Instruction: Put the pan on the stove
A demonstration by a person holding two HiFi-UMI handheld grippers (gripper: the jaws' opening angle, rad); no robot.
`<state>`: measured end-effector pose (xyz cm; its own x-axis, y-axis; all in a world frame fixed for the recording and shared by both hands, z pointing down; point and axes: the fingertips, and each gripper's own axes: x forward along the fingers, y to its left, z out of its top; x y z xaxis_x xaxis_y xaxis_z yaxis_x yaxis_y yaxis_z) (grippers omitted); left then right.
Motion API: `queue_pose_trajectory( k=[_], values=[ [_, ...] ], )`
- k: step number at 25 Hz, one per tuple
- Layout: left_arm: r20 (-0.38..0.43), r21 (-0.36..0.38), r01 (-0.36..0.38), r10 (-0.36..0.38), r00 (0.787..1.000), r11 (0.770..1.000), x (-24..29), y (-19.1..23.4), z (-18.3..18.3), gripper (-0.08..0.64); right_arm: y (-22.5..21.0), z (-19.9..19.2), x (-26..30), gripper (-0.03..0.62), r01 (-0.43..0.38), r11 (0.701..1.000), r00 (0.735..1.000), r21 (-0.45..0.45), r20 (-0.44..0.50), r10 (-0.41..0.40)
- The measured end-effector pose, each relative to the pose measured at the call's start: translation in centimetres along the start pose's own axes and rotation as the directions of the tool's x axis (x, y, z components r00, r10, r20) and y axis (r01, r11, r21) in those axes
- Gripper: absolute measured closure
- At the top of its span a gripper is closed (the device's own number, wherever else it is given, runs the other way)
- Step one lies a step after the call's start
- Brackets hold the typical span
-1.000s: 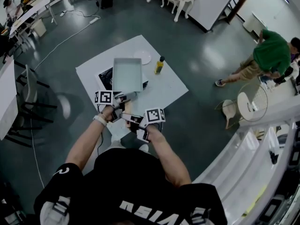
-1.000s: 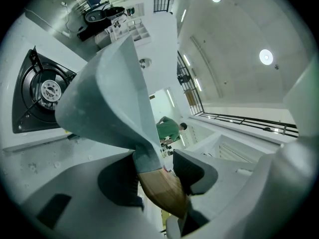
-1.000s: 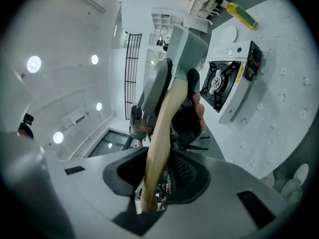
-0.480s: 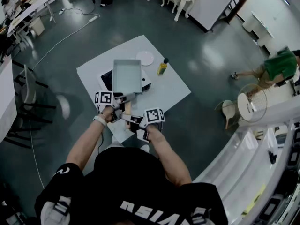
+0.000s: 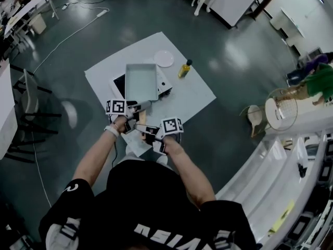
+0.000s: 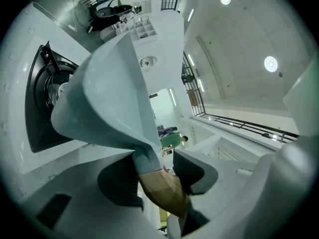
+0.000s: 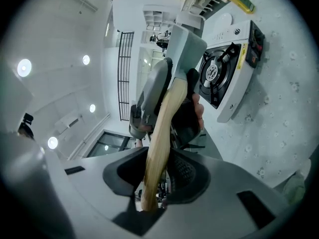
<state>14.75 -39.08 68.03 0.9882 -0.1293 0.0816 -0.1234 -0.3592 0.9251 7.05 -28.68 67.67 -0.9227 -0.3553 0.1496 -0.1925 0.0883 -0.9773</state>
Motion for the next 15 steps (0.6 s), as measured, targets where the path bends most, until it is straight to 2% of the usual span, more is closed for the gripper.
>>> queue_pose_trajectory(
  k=[7, 9, 12, 15],
  values=[
    [-0.019, 0.001, -0.003, 0.003, 1.0, 1.0, -1.2, 2.8, 0.6, 0.377, -2.3, 0.2, 2.1, 0.495, 0.052, 0.998, 0.999, 0.041, 0.001, -0.052],
    [-0.003, -0.032, 0.043, -0.043, 0.999, 0.999, -1.2, 3.2, 0.9, 0.377, -3.0, 0.6, 2.6, 0.494, 0.057, 0.997, 0.998, 0.048, 0.008, -0.058],
    [0.012, -0.064, 0.073, -0.072, 0.997, 0.995, -1.2, 4.1, 1.4, 0.377, -3.6, 1.3, 3.4, 0.495, 0.032, 0.998, 0.999, 0.056, 0.017, -0.033],
    [-0.006, -0.025, -0.023, 0.022, 1.0, 0.999, -1.6, 6.9, 1.7, 0.377, -4.3, 1.9, 3.7, 0.495, 0.028, 0.998, 0.999, 0.058, 0.019, -0.029]
  ],
)
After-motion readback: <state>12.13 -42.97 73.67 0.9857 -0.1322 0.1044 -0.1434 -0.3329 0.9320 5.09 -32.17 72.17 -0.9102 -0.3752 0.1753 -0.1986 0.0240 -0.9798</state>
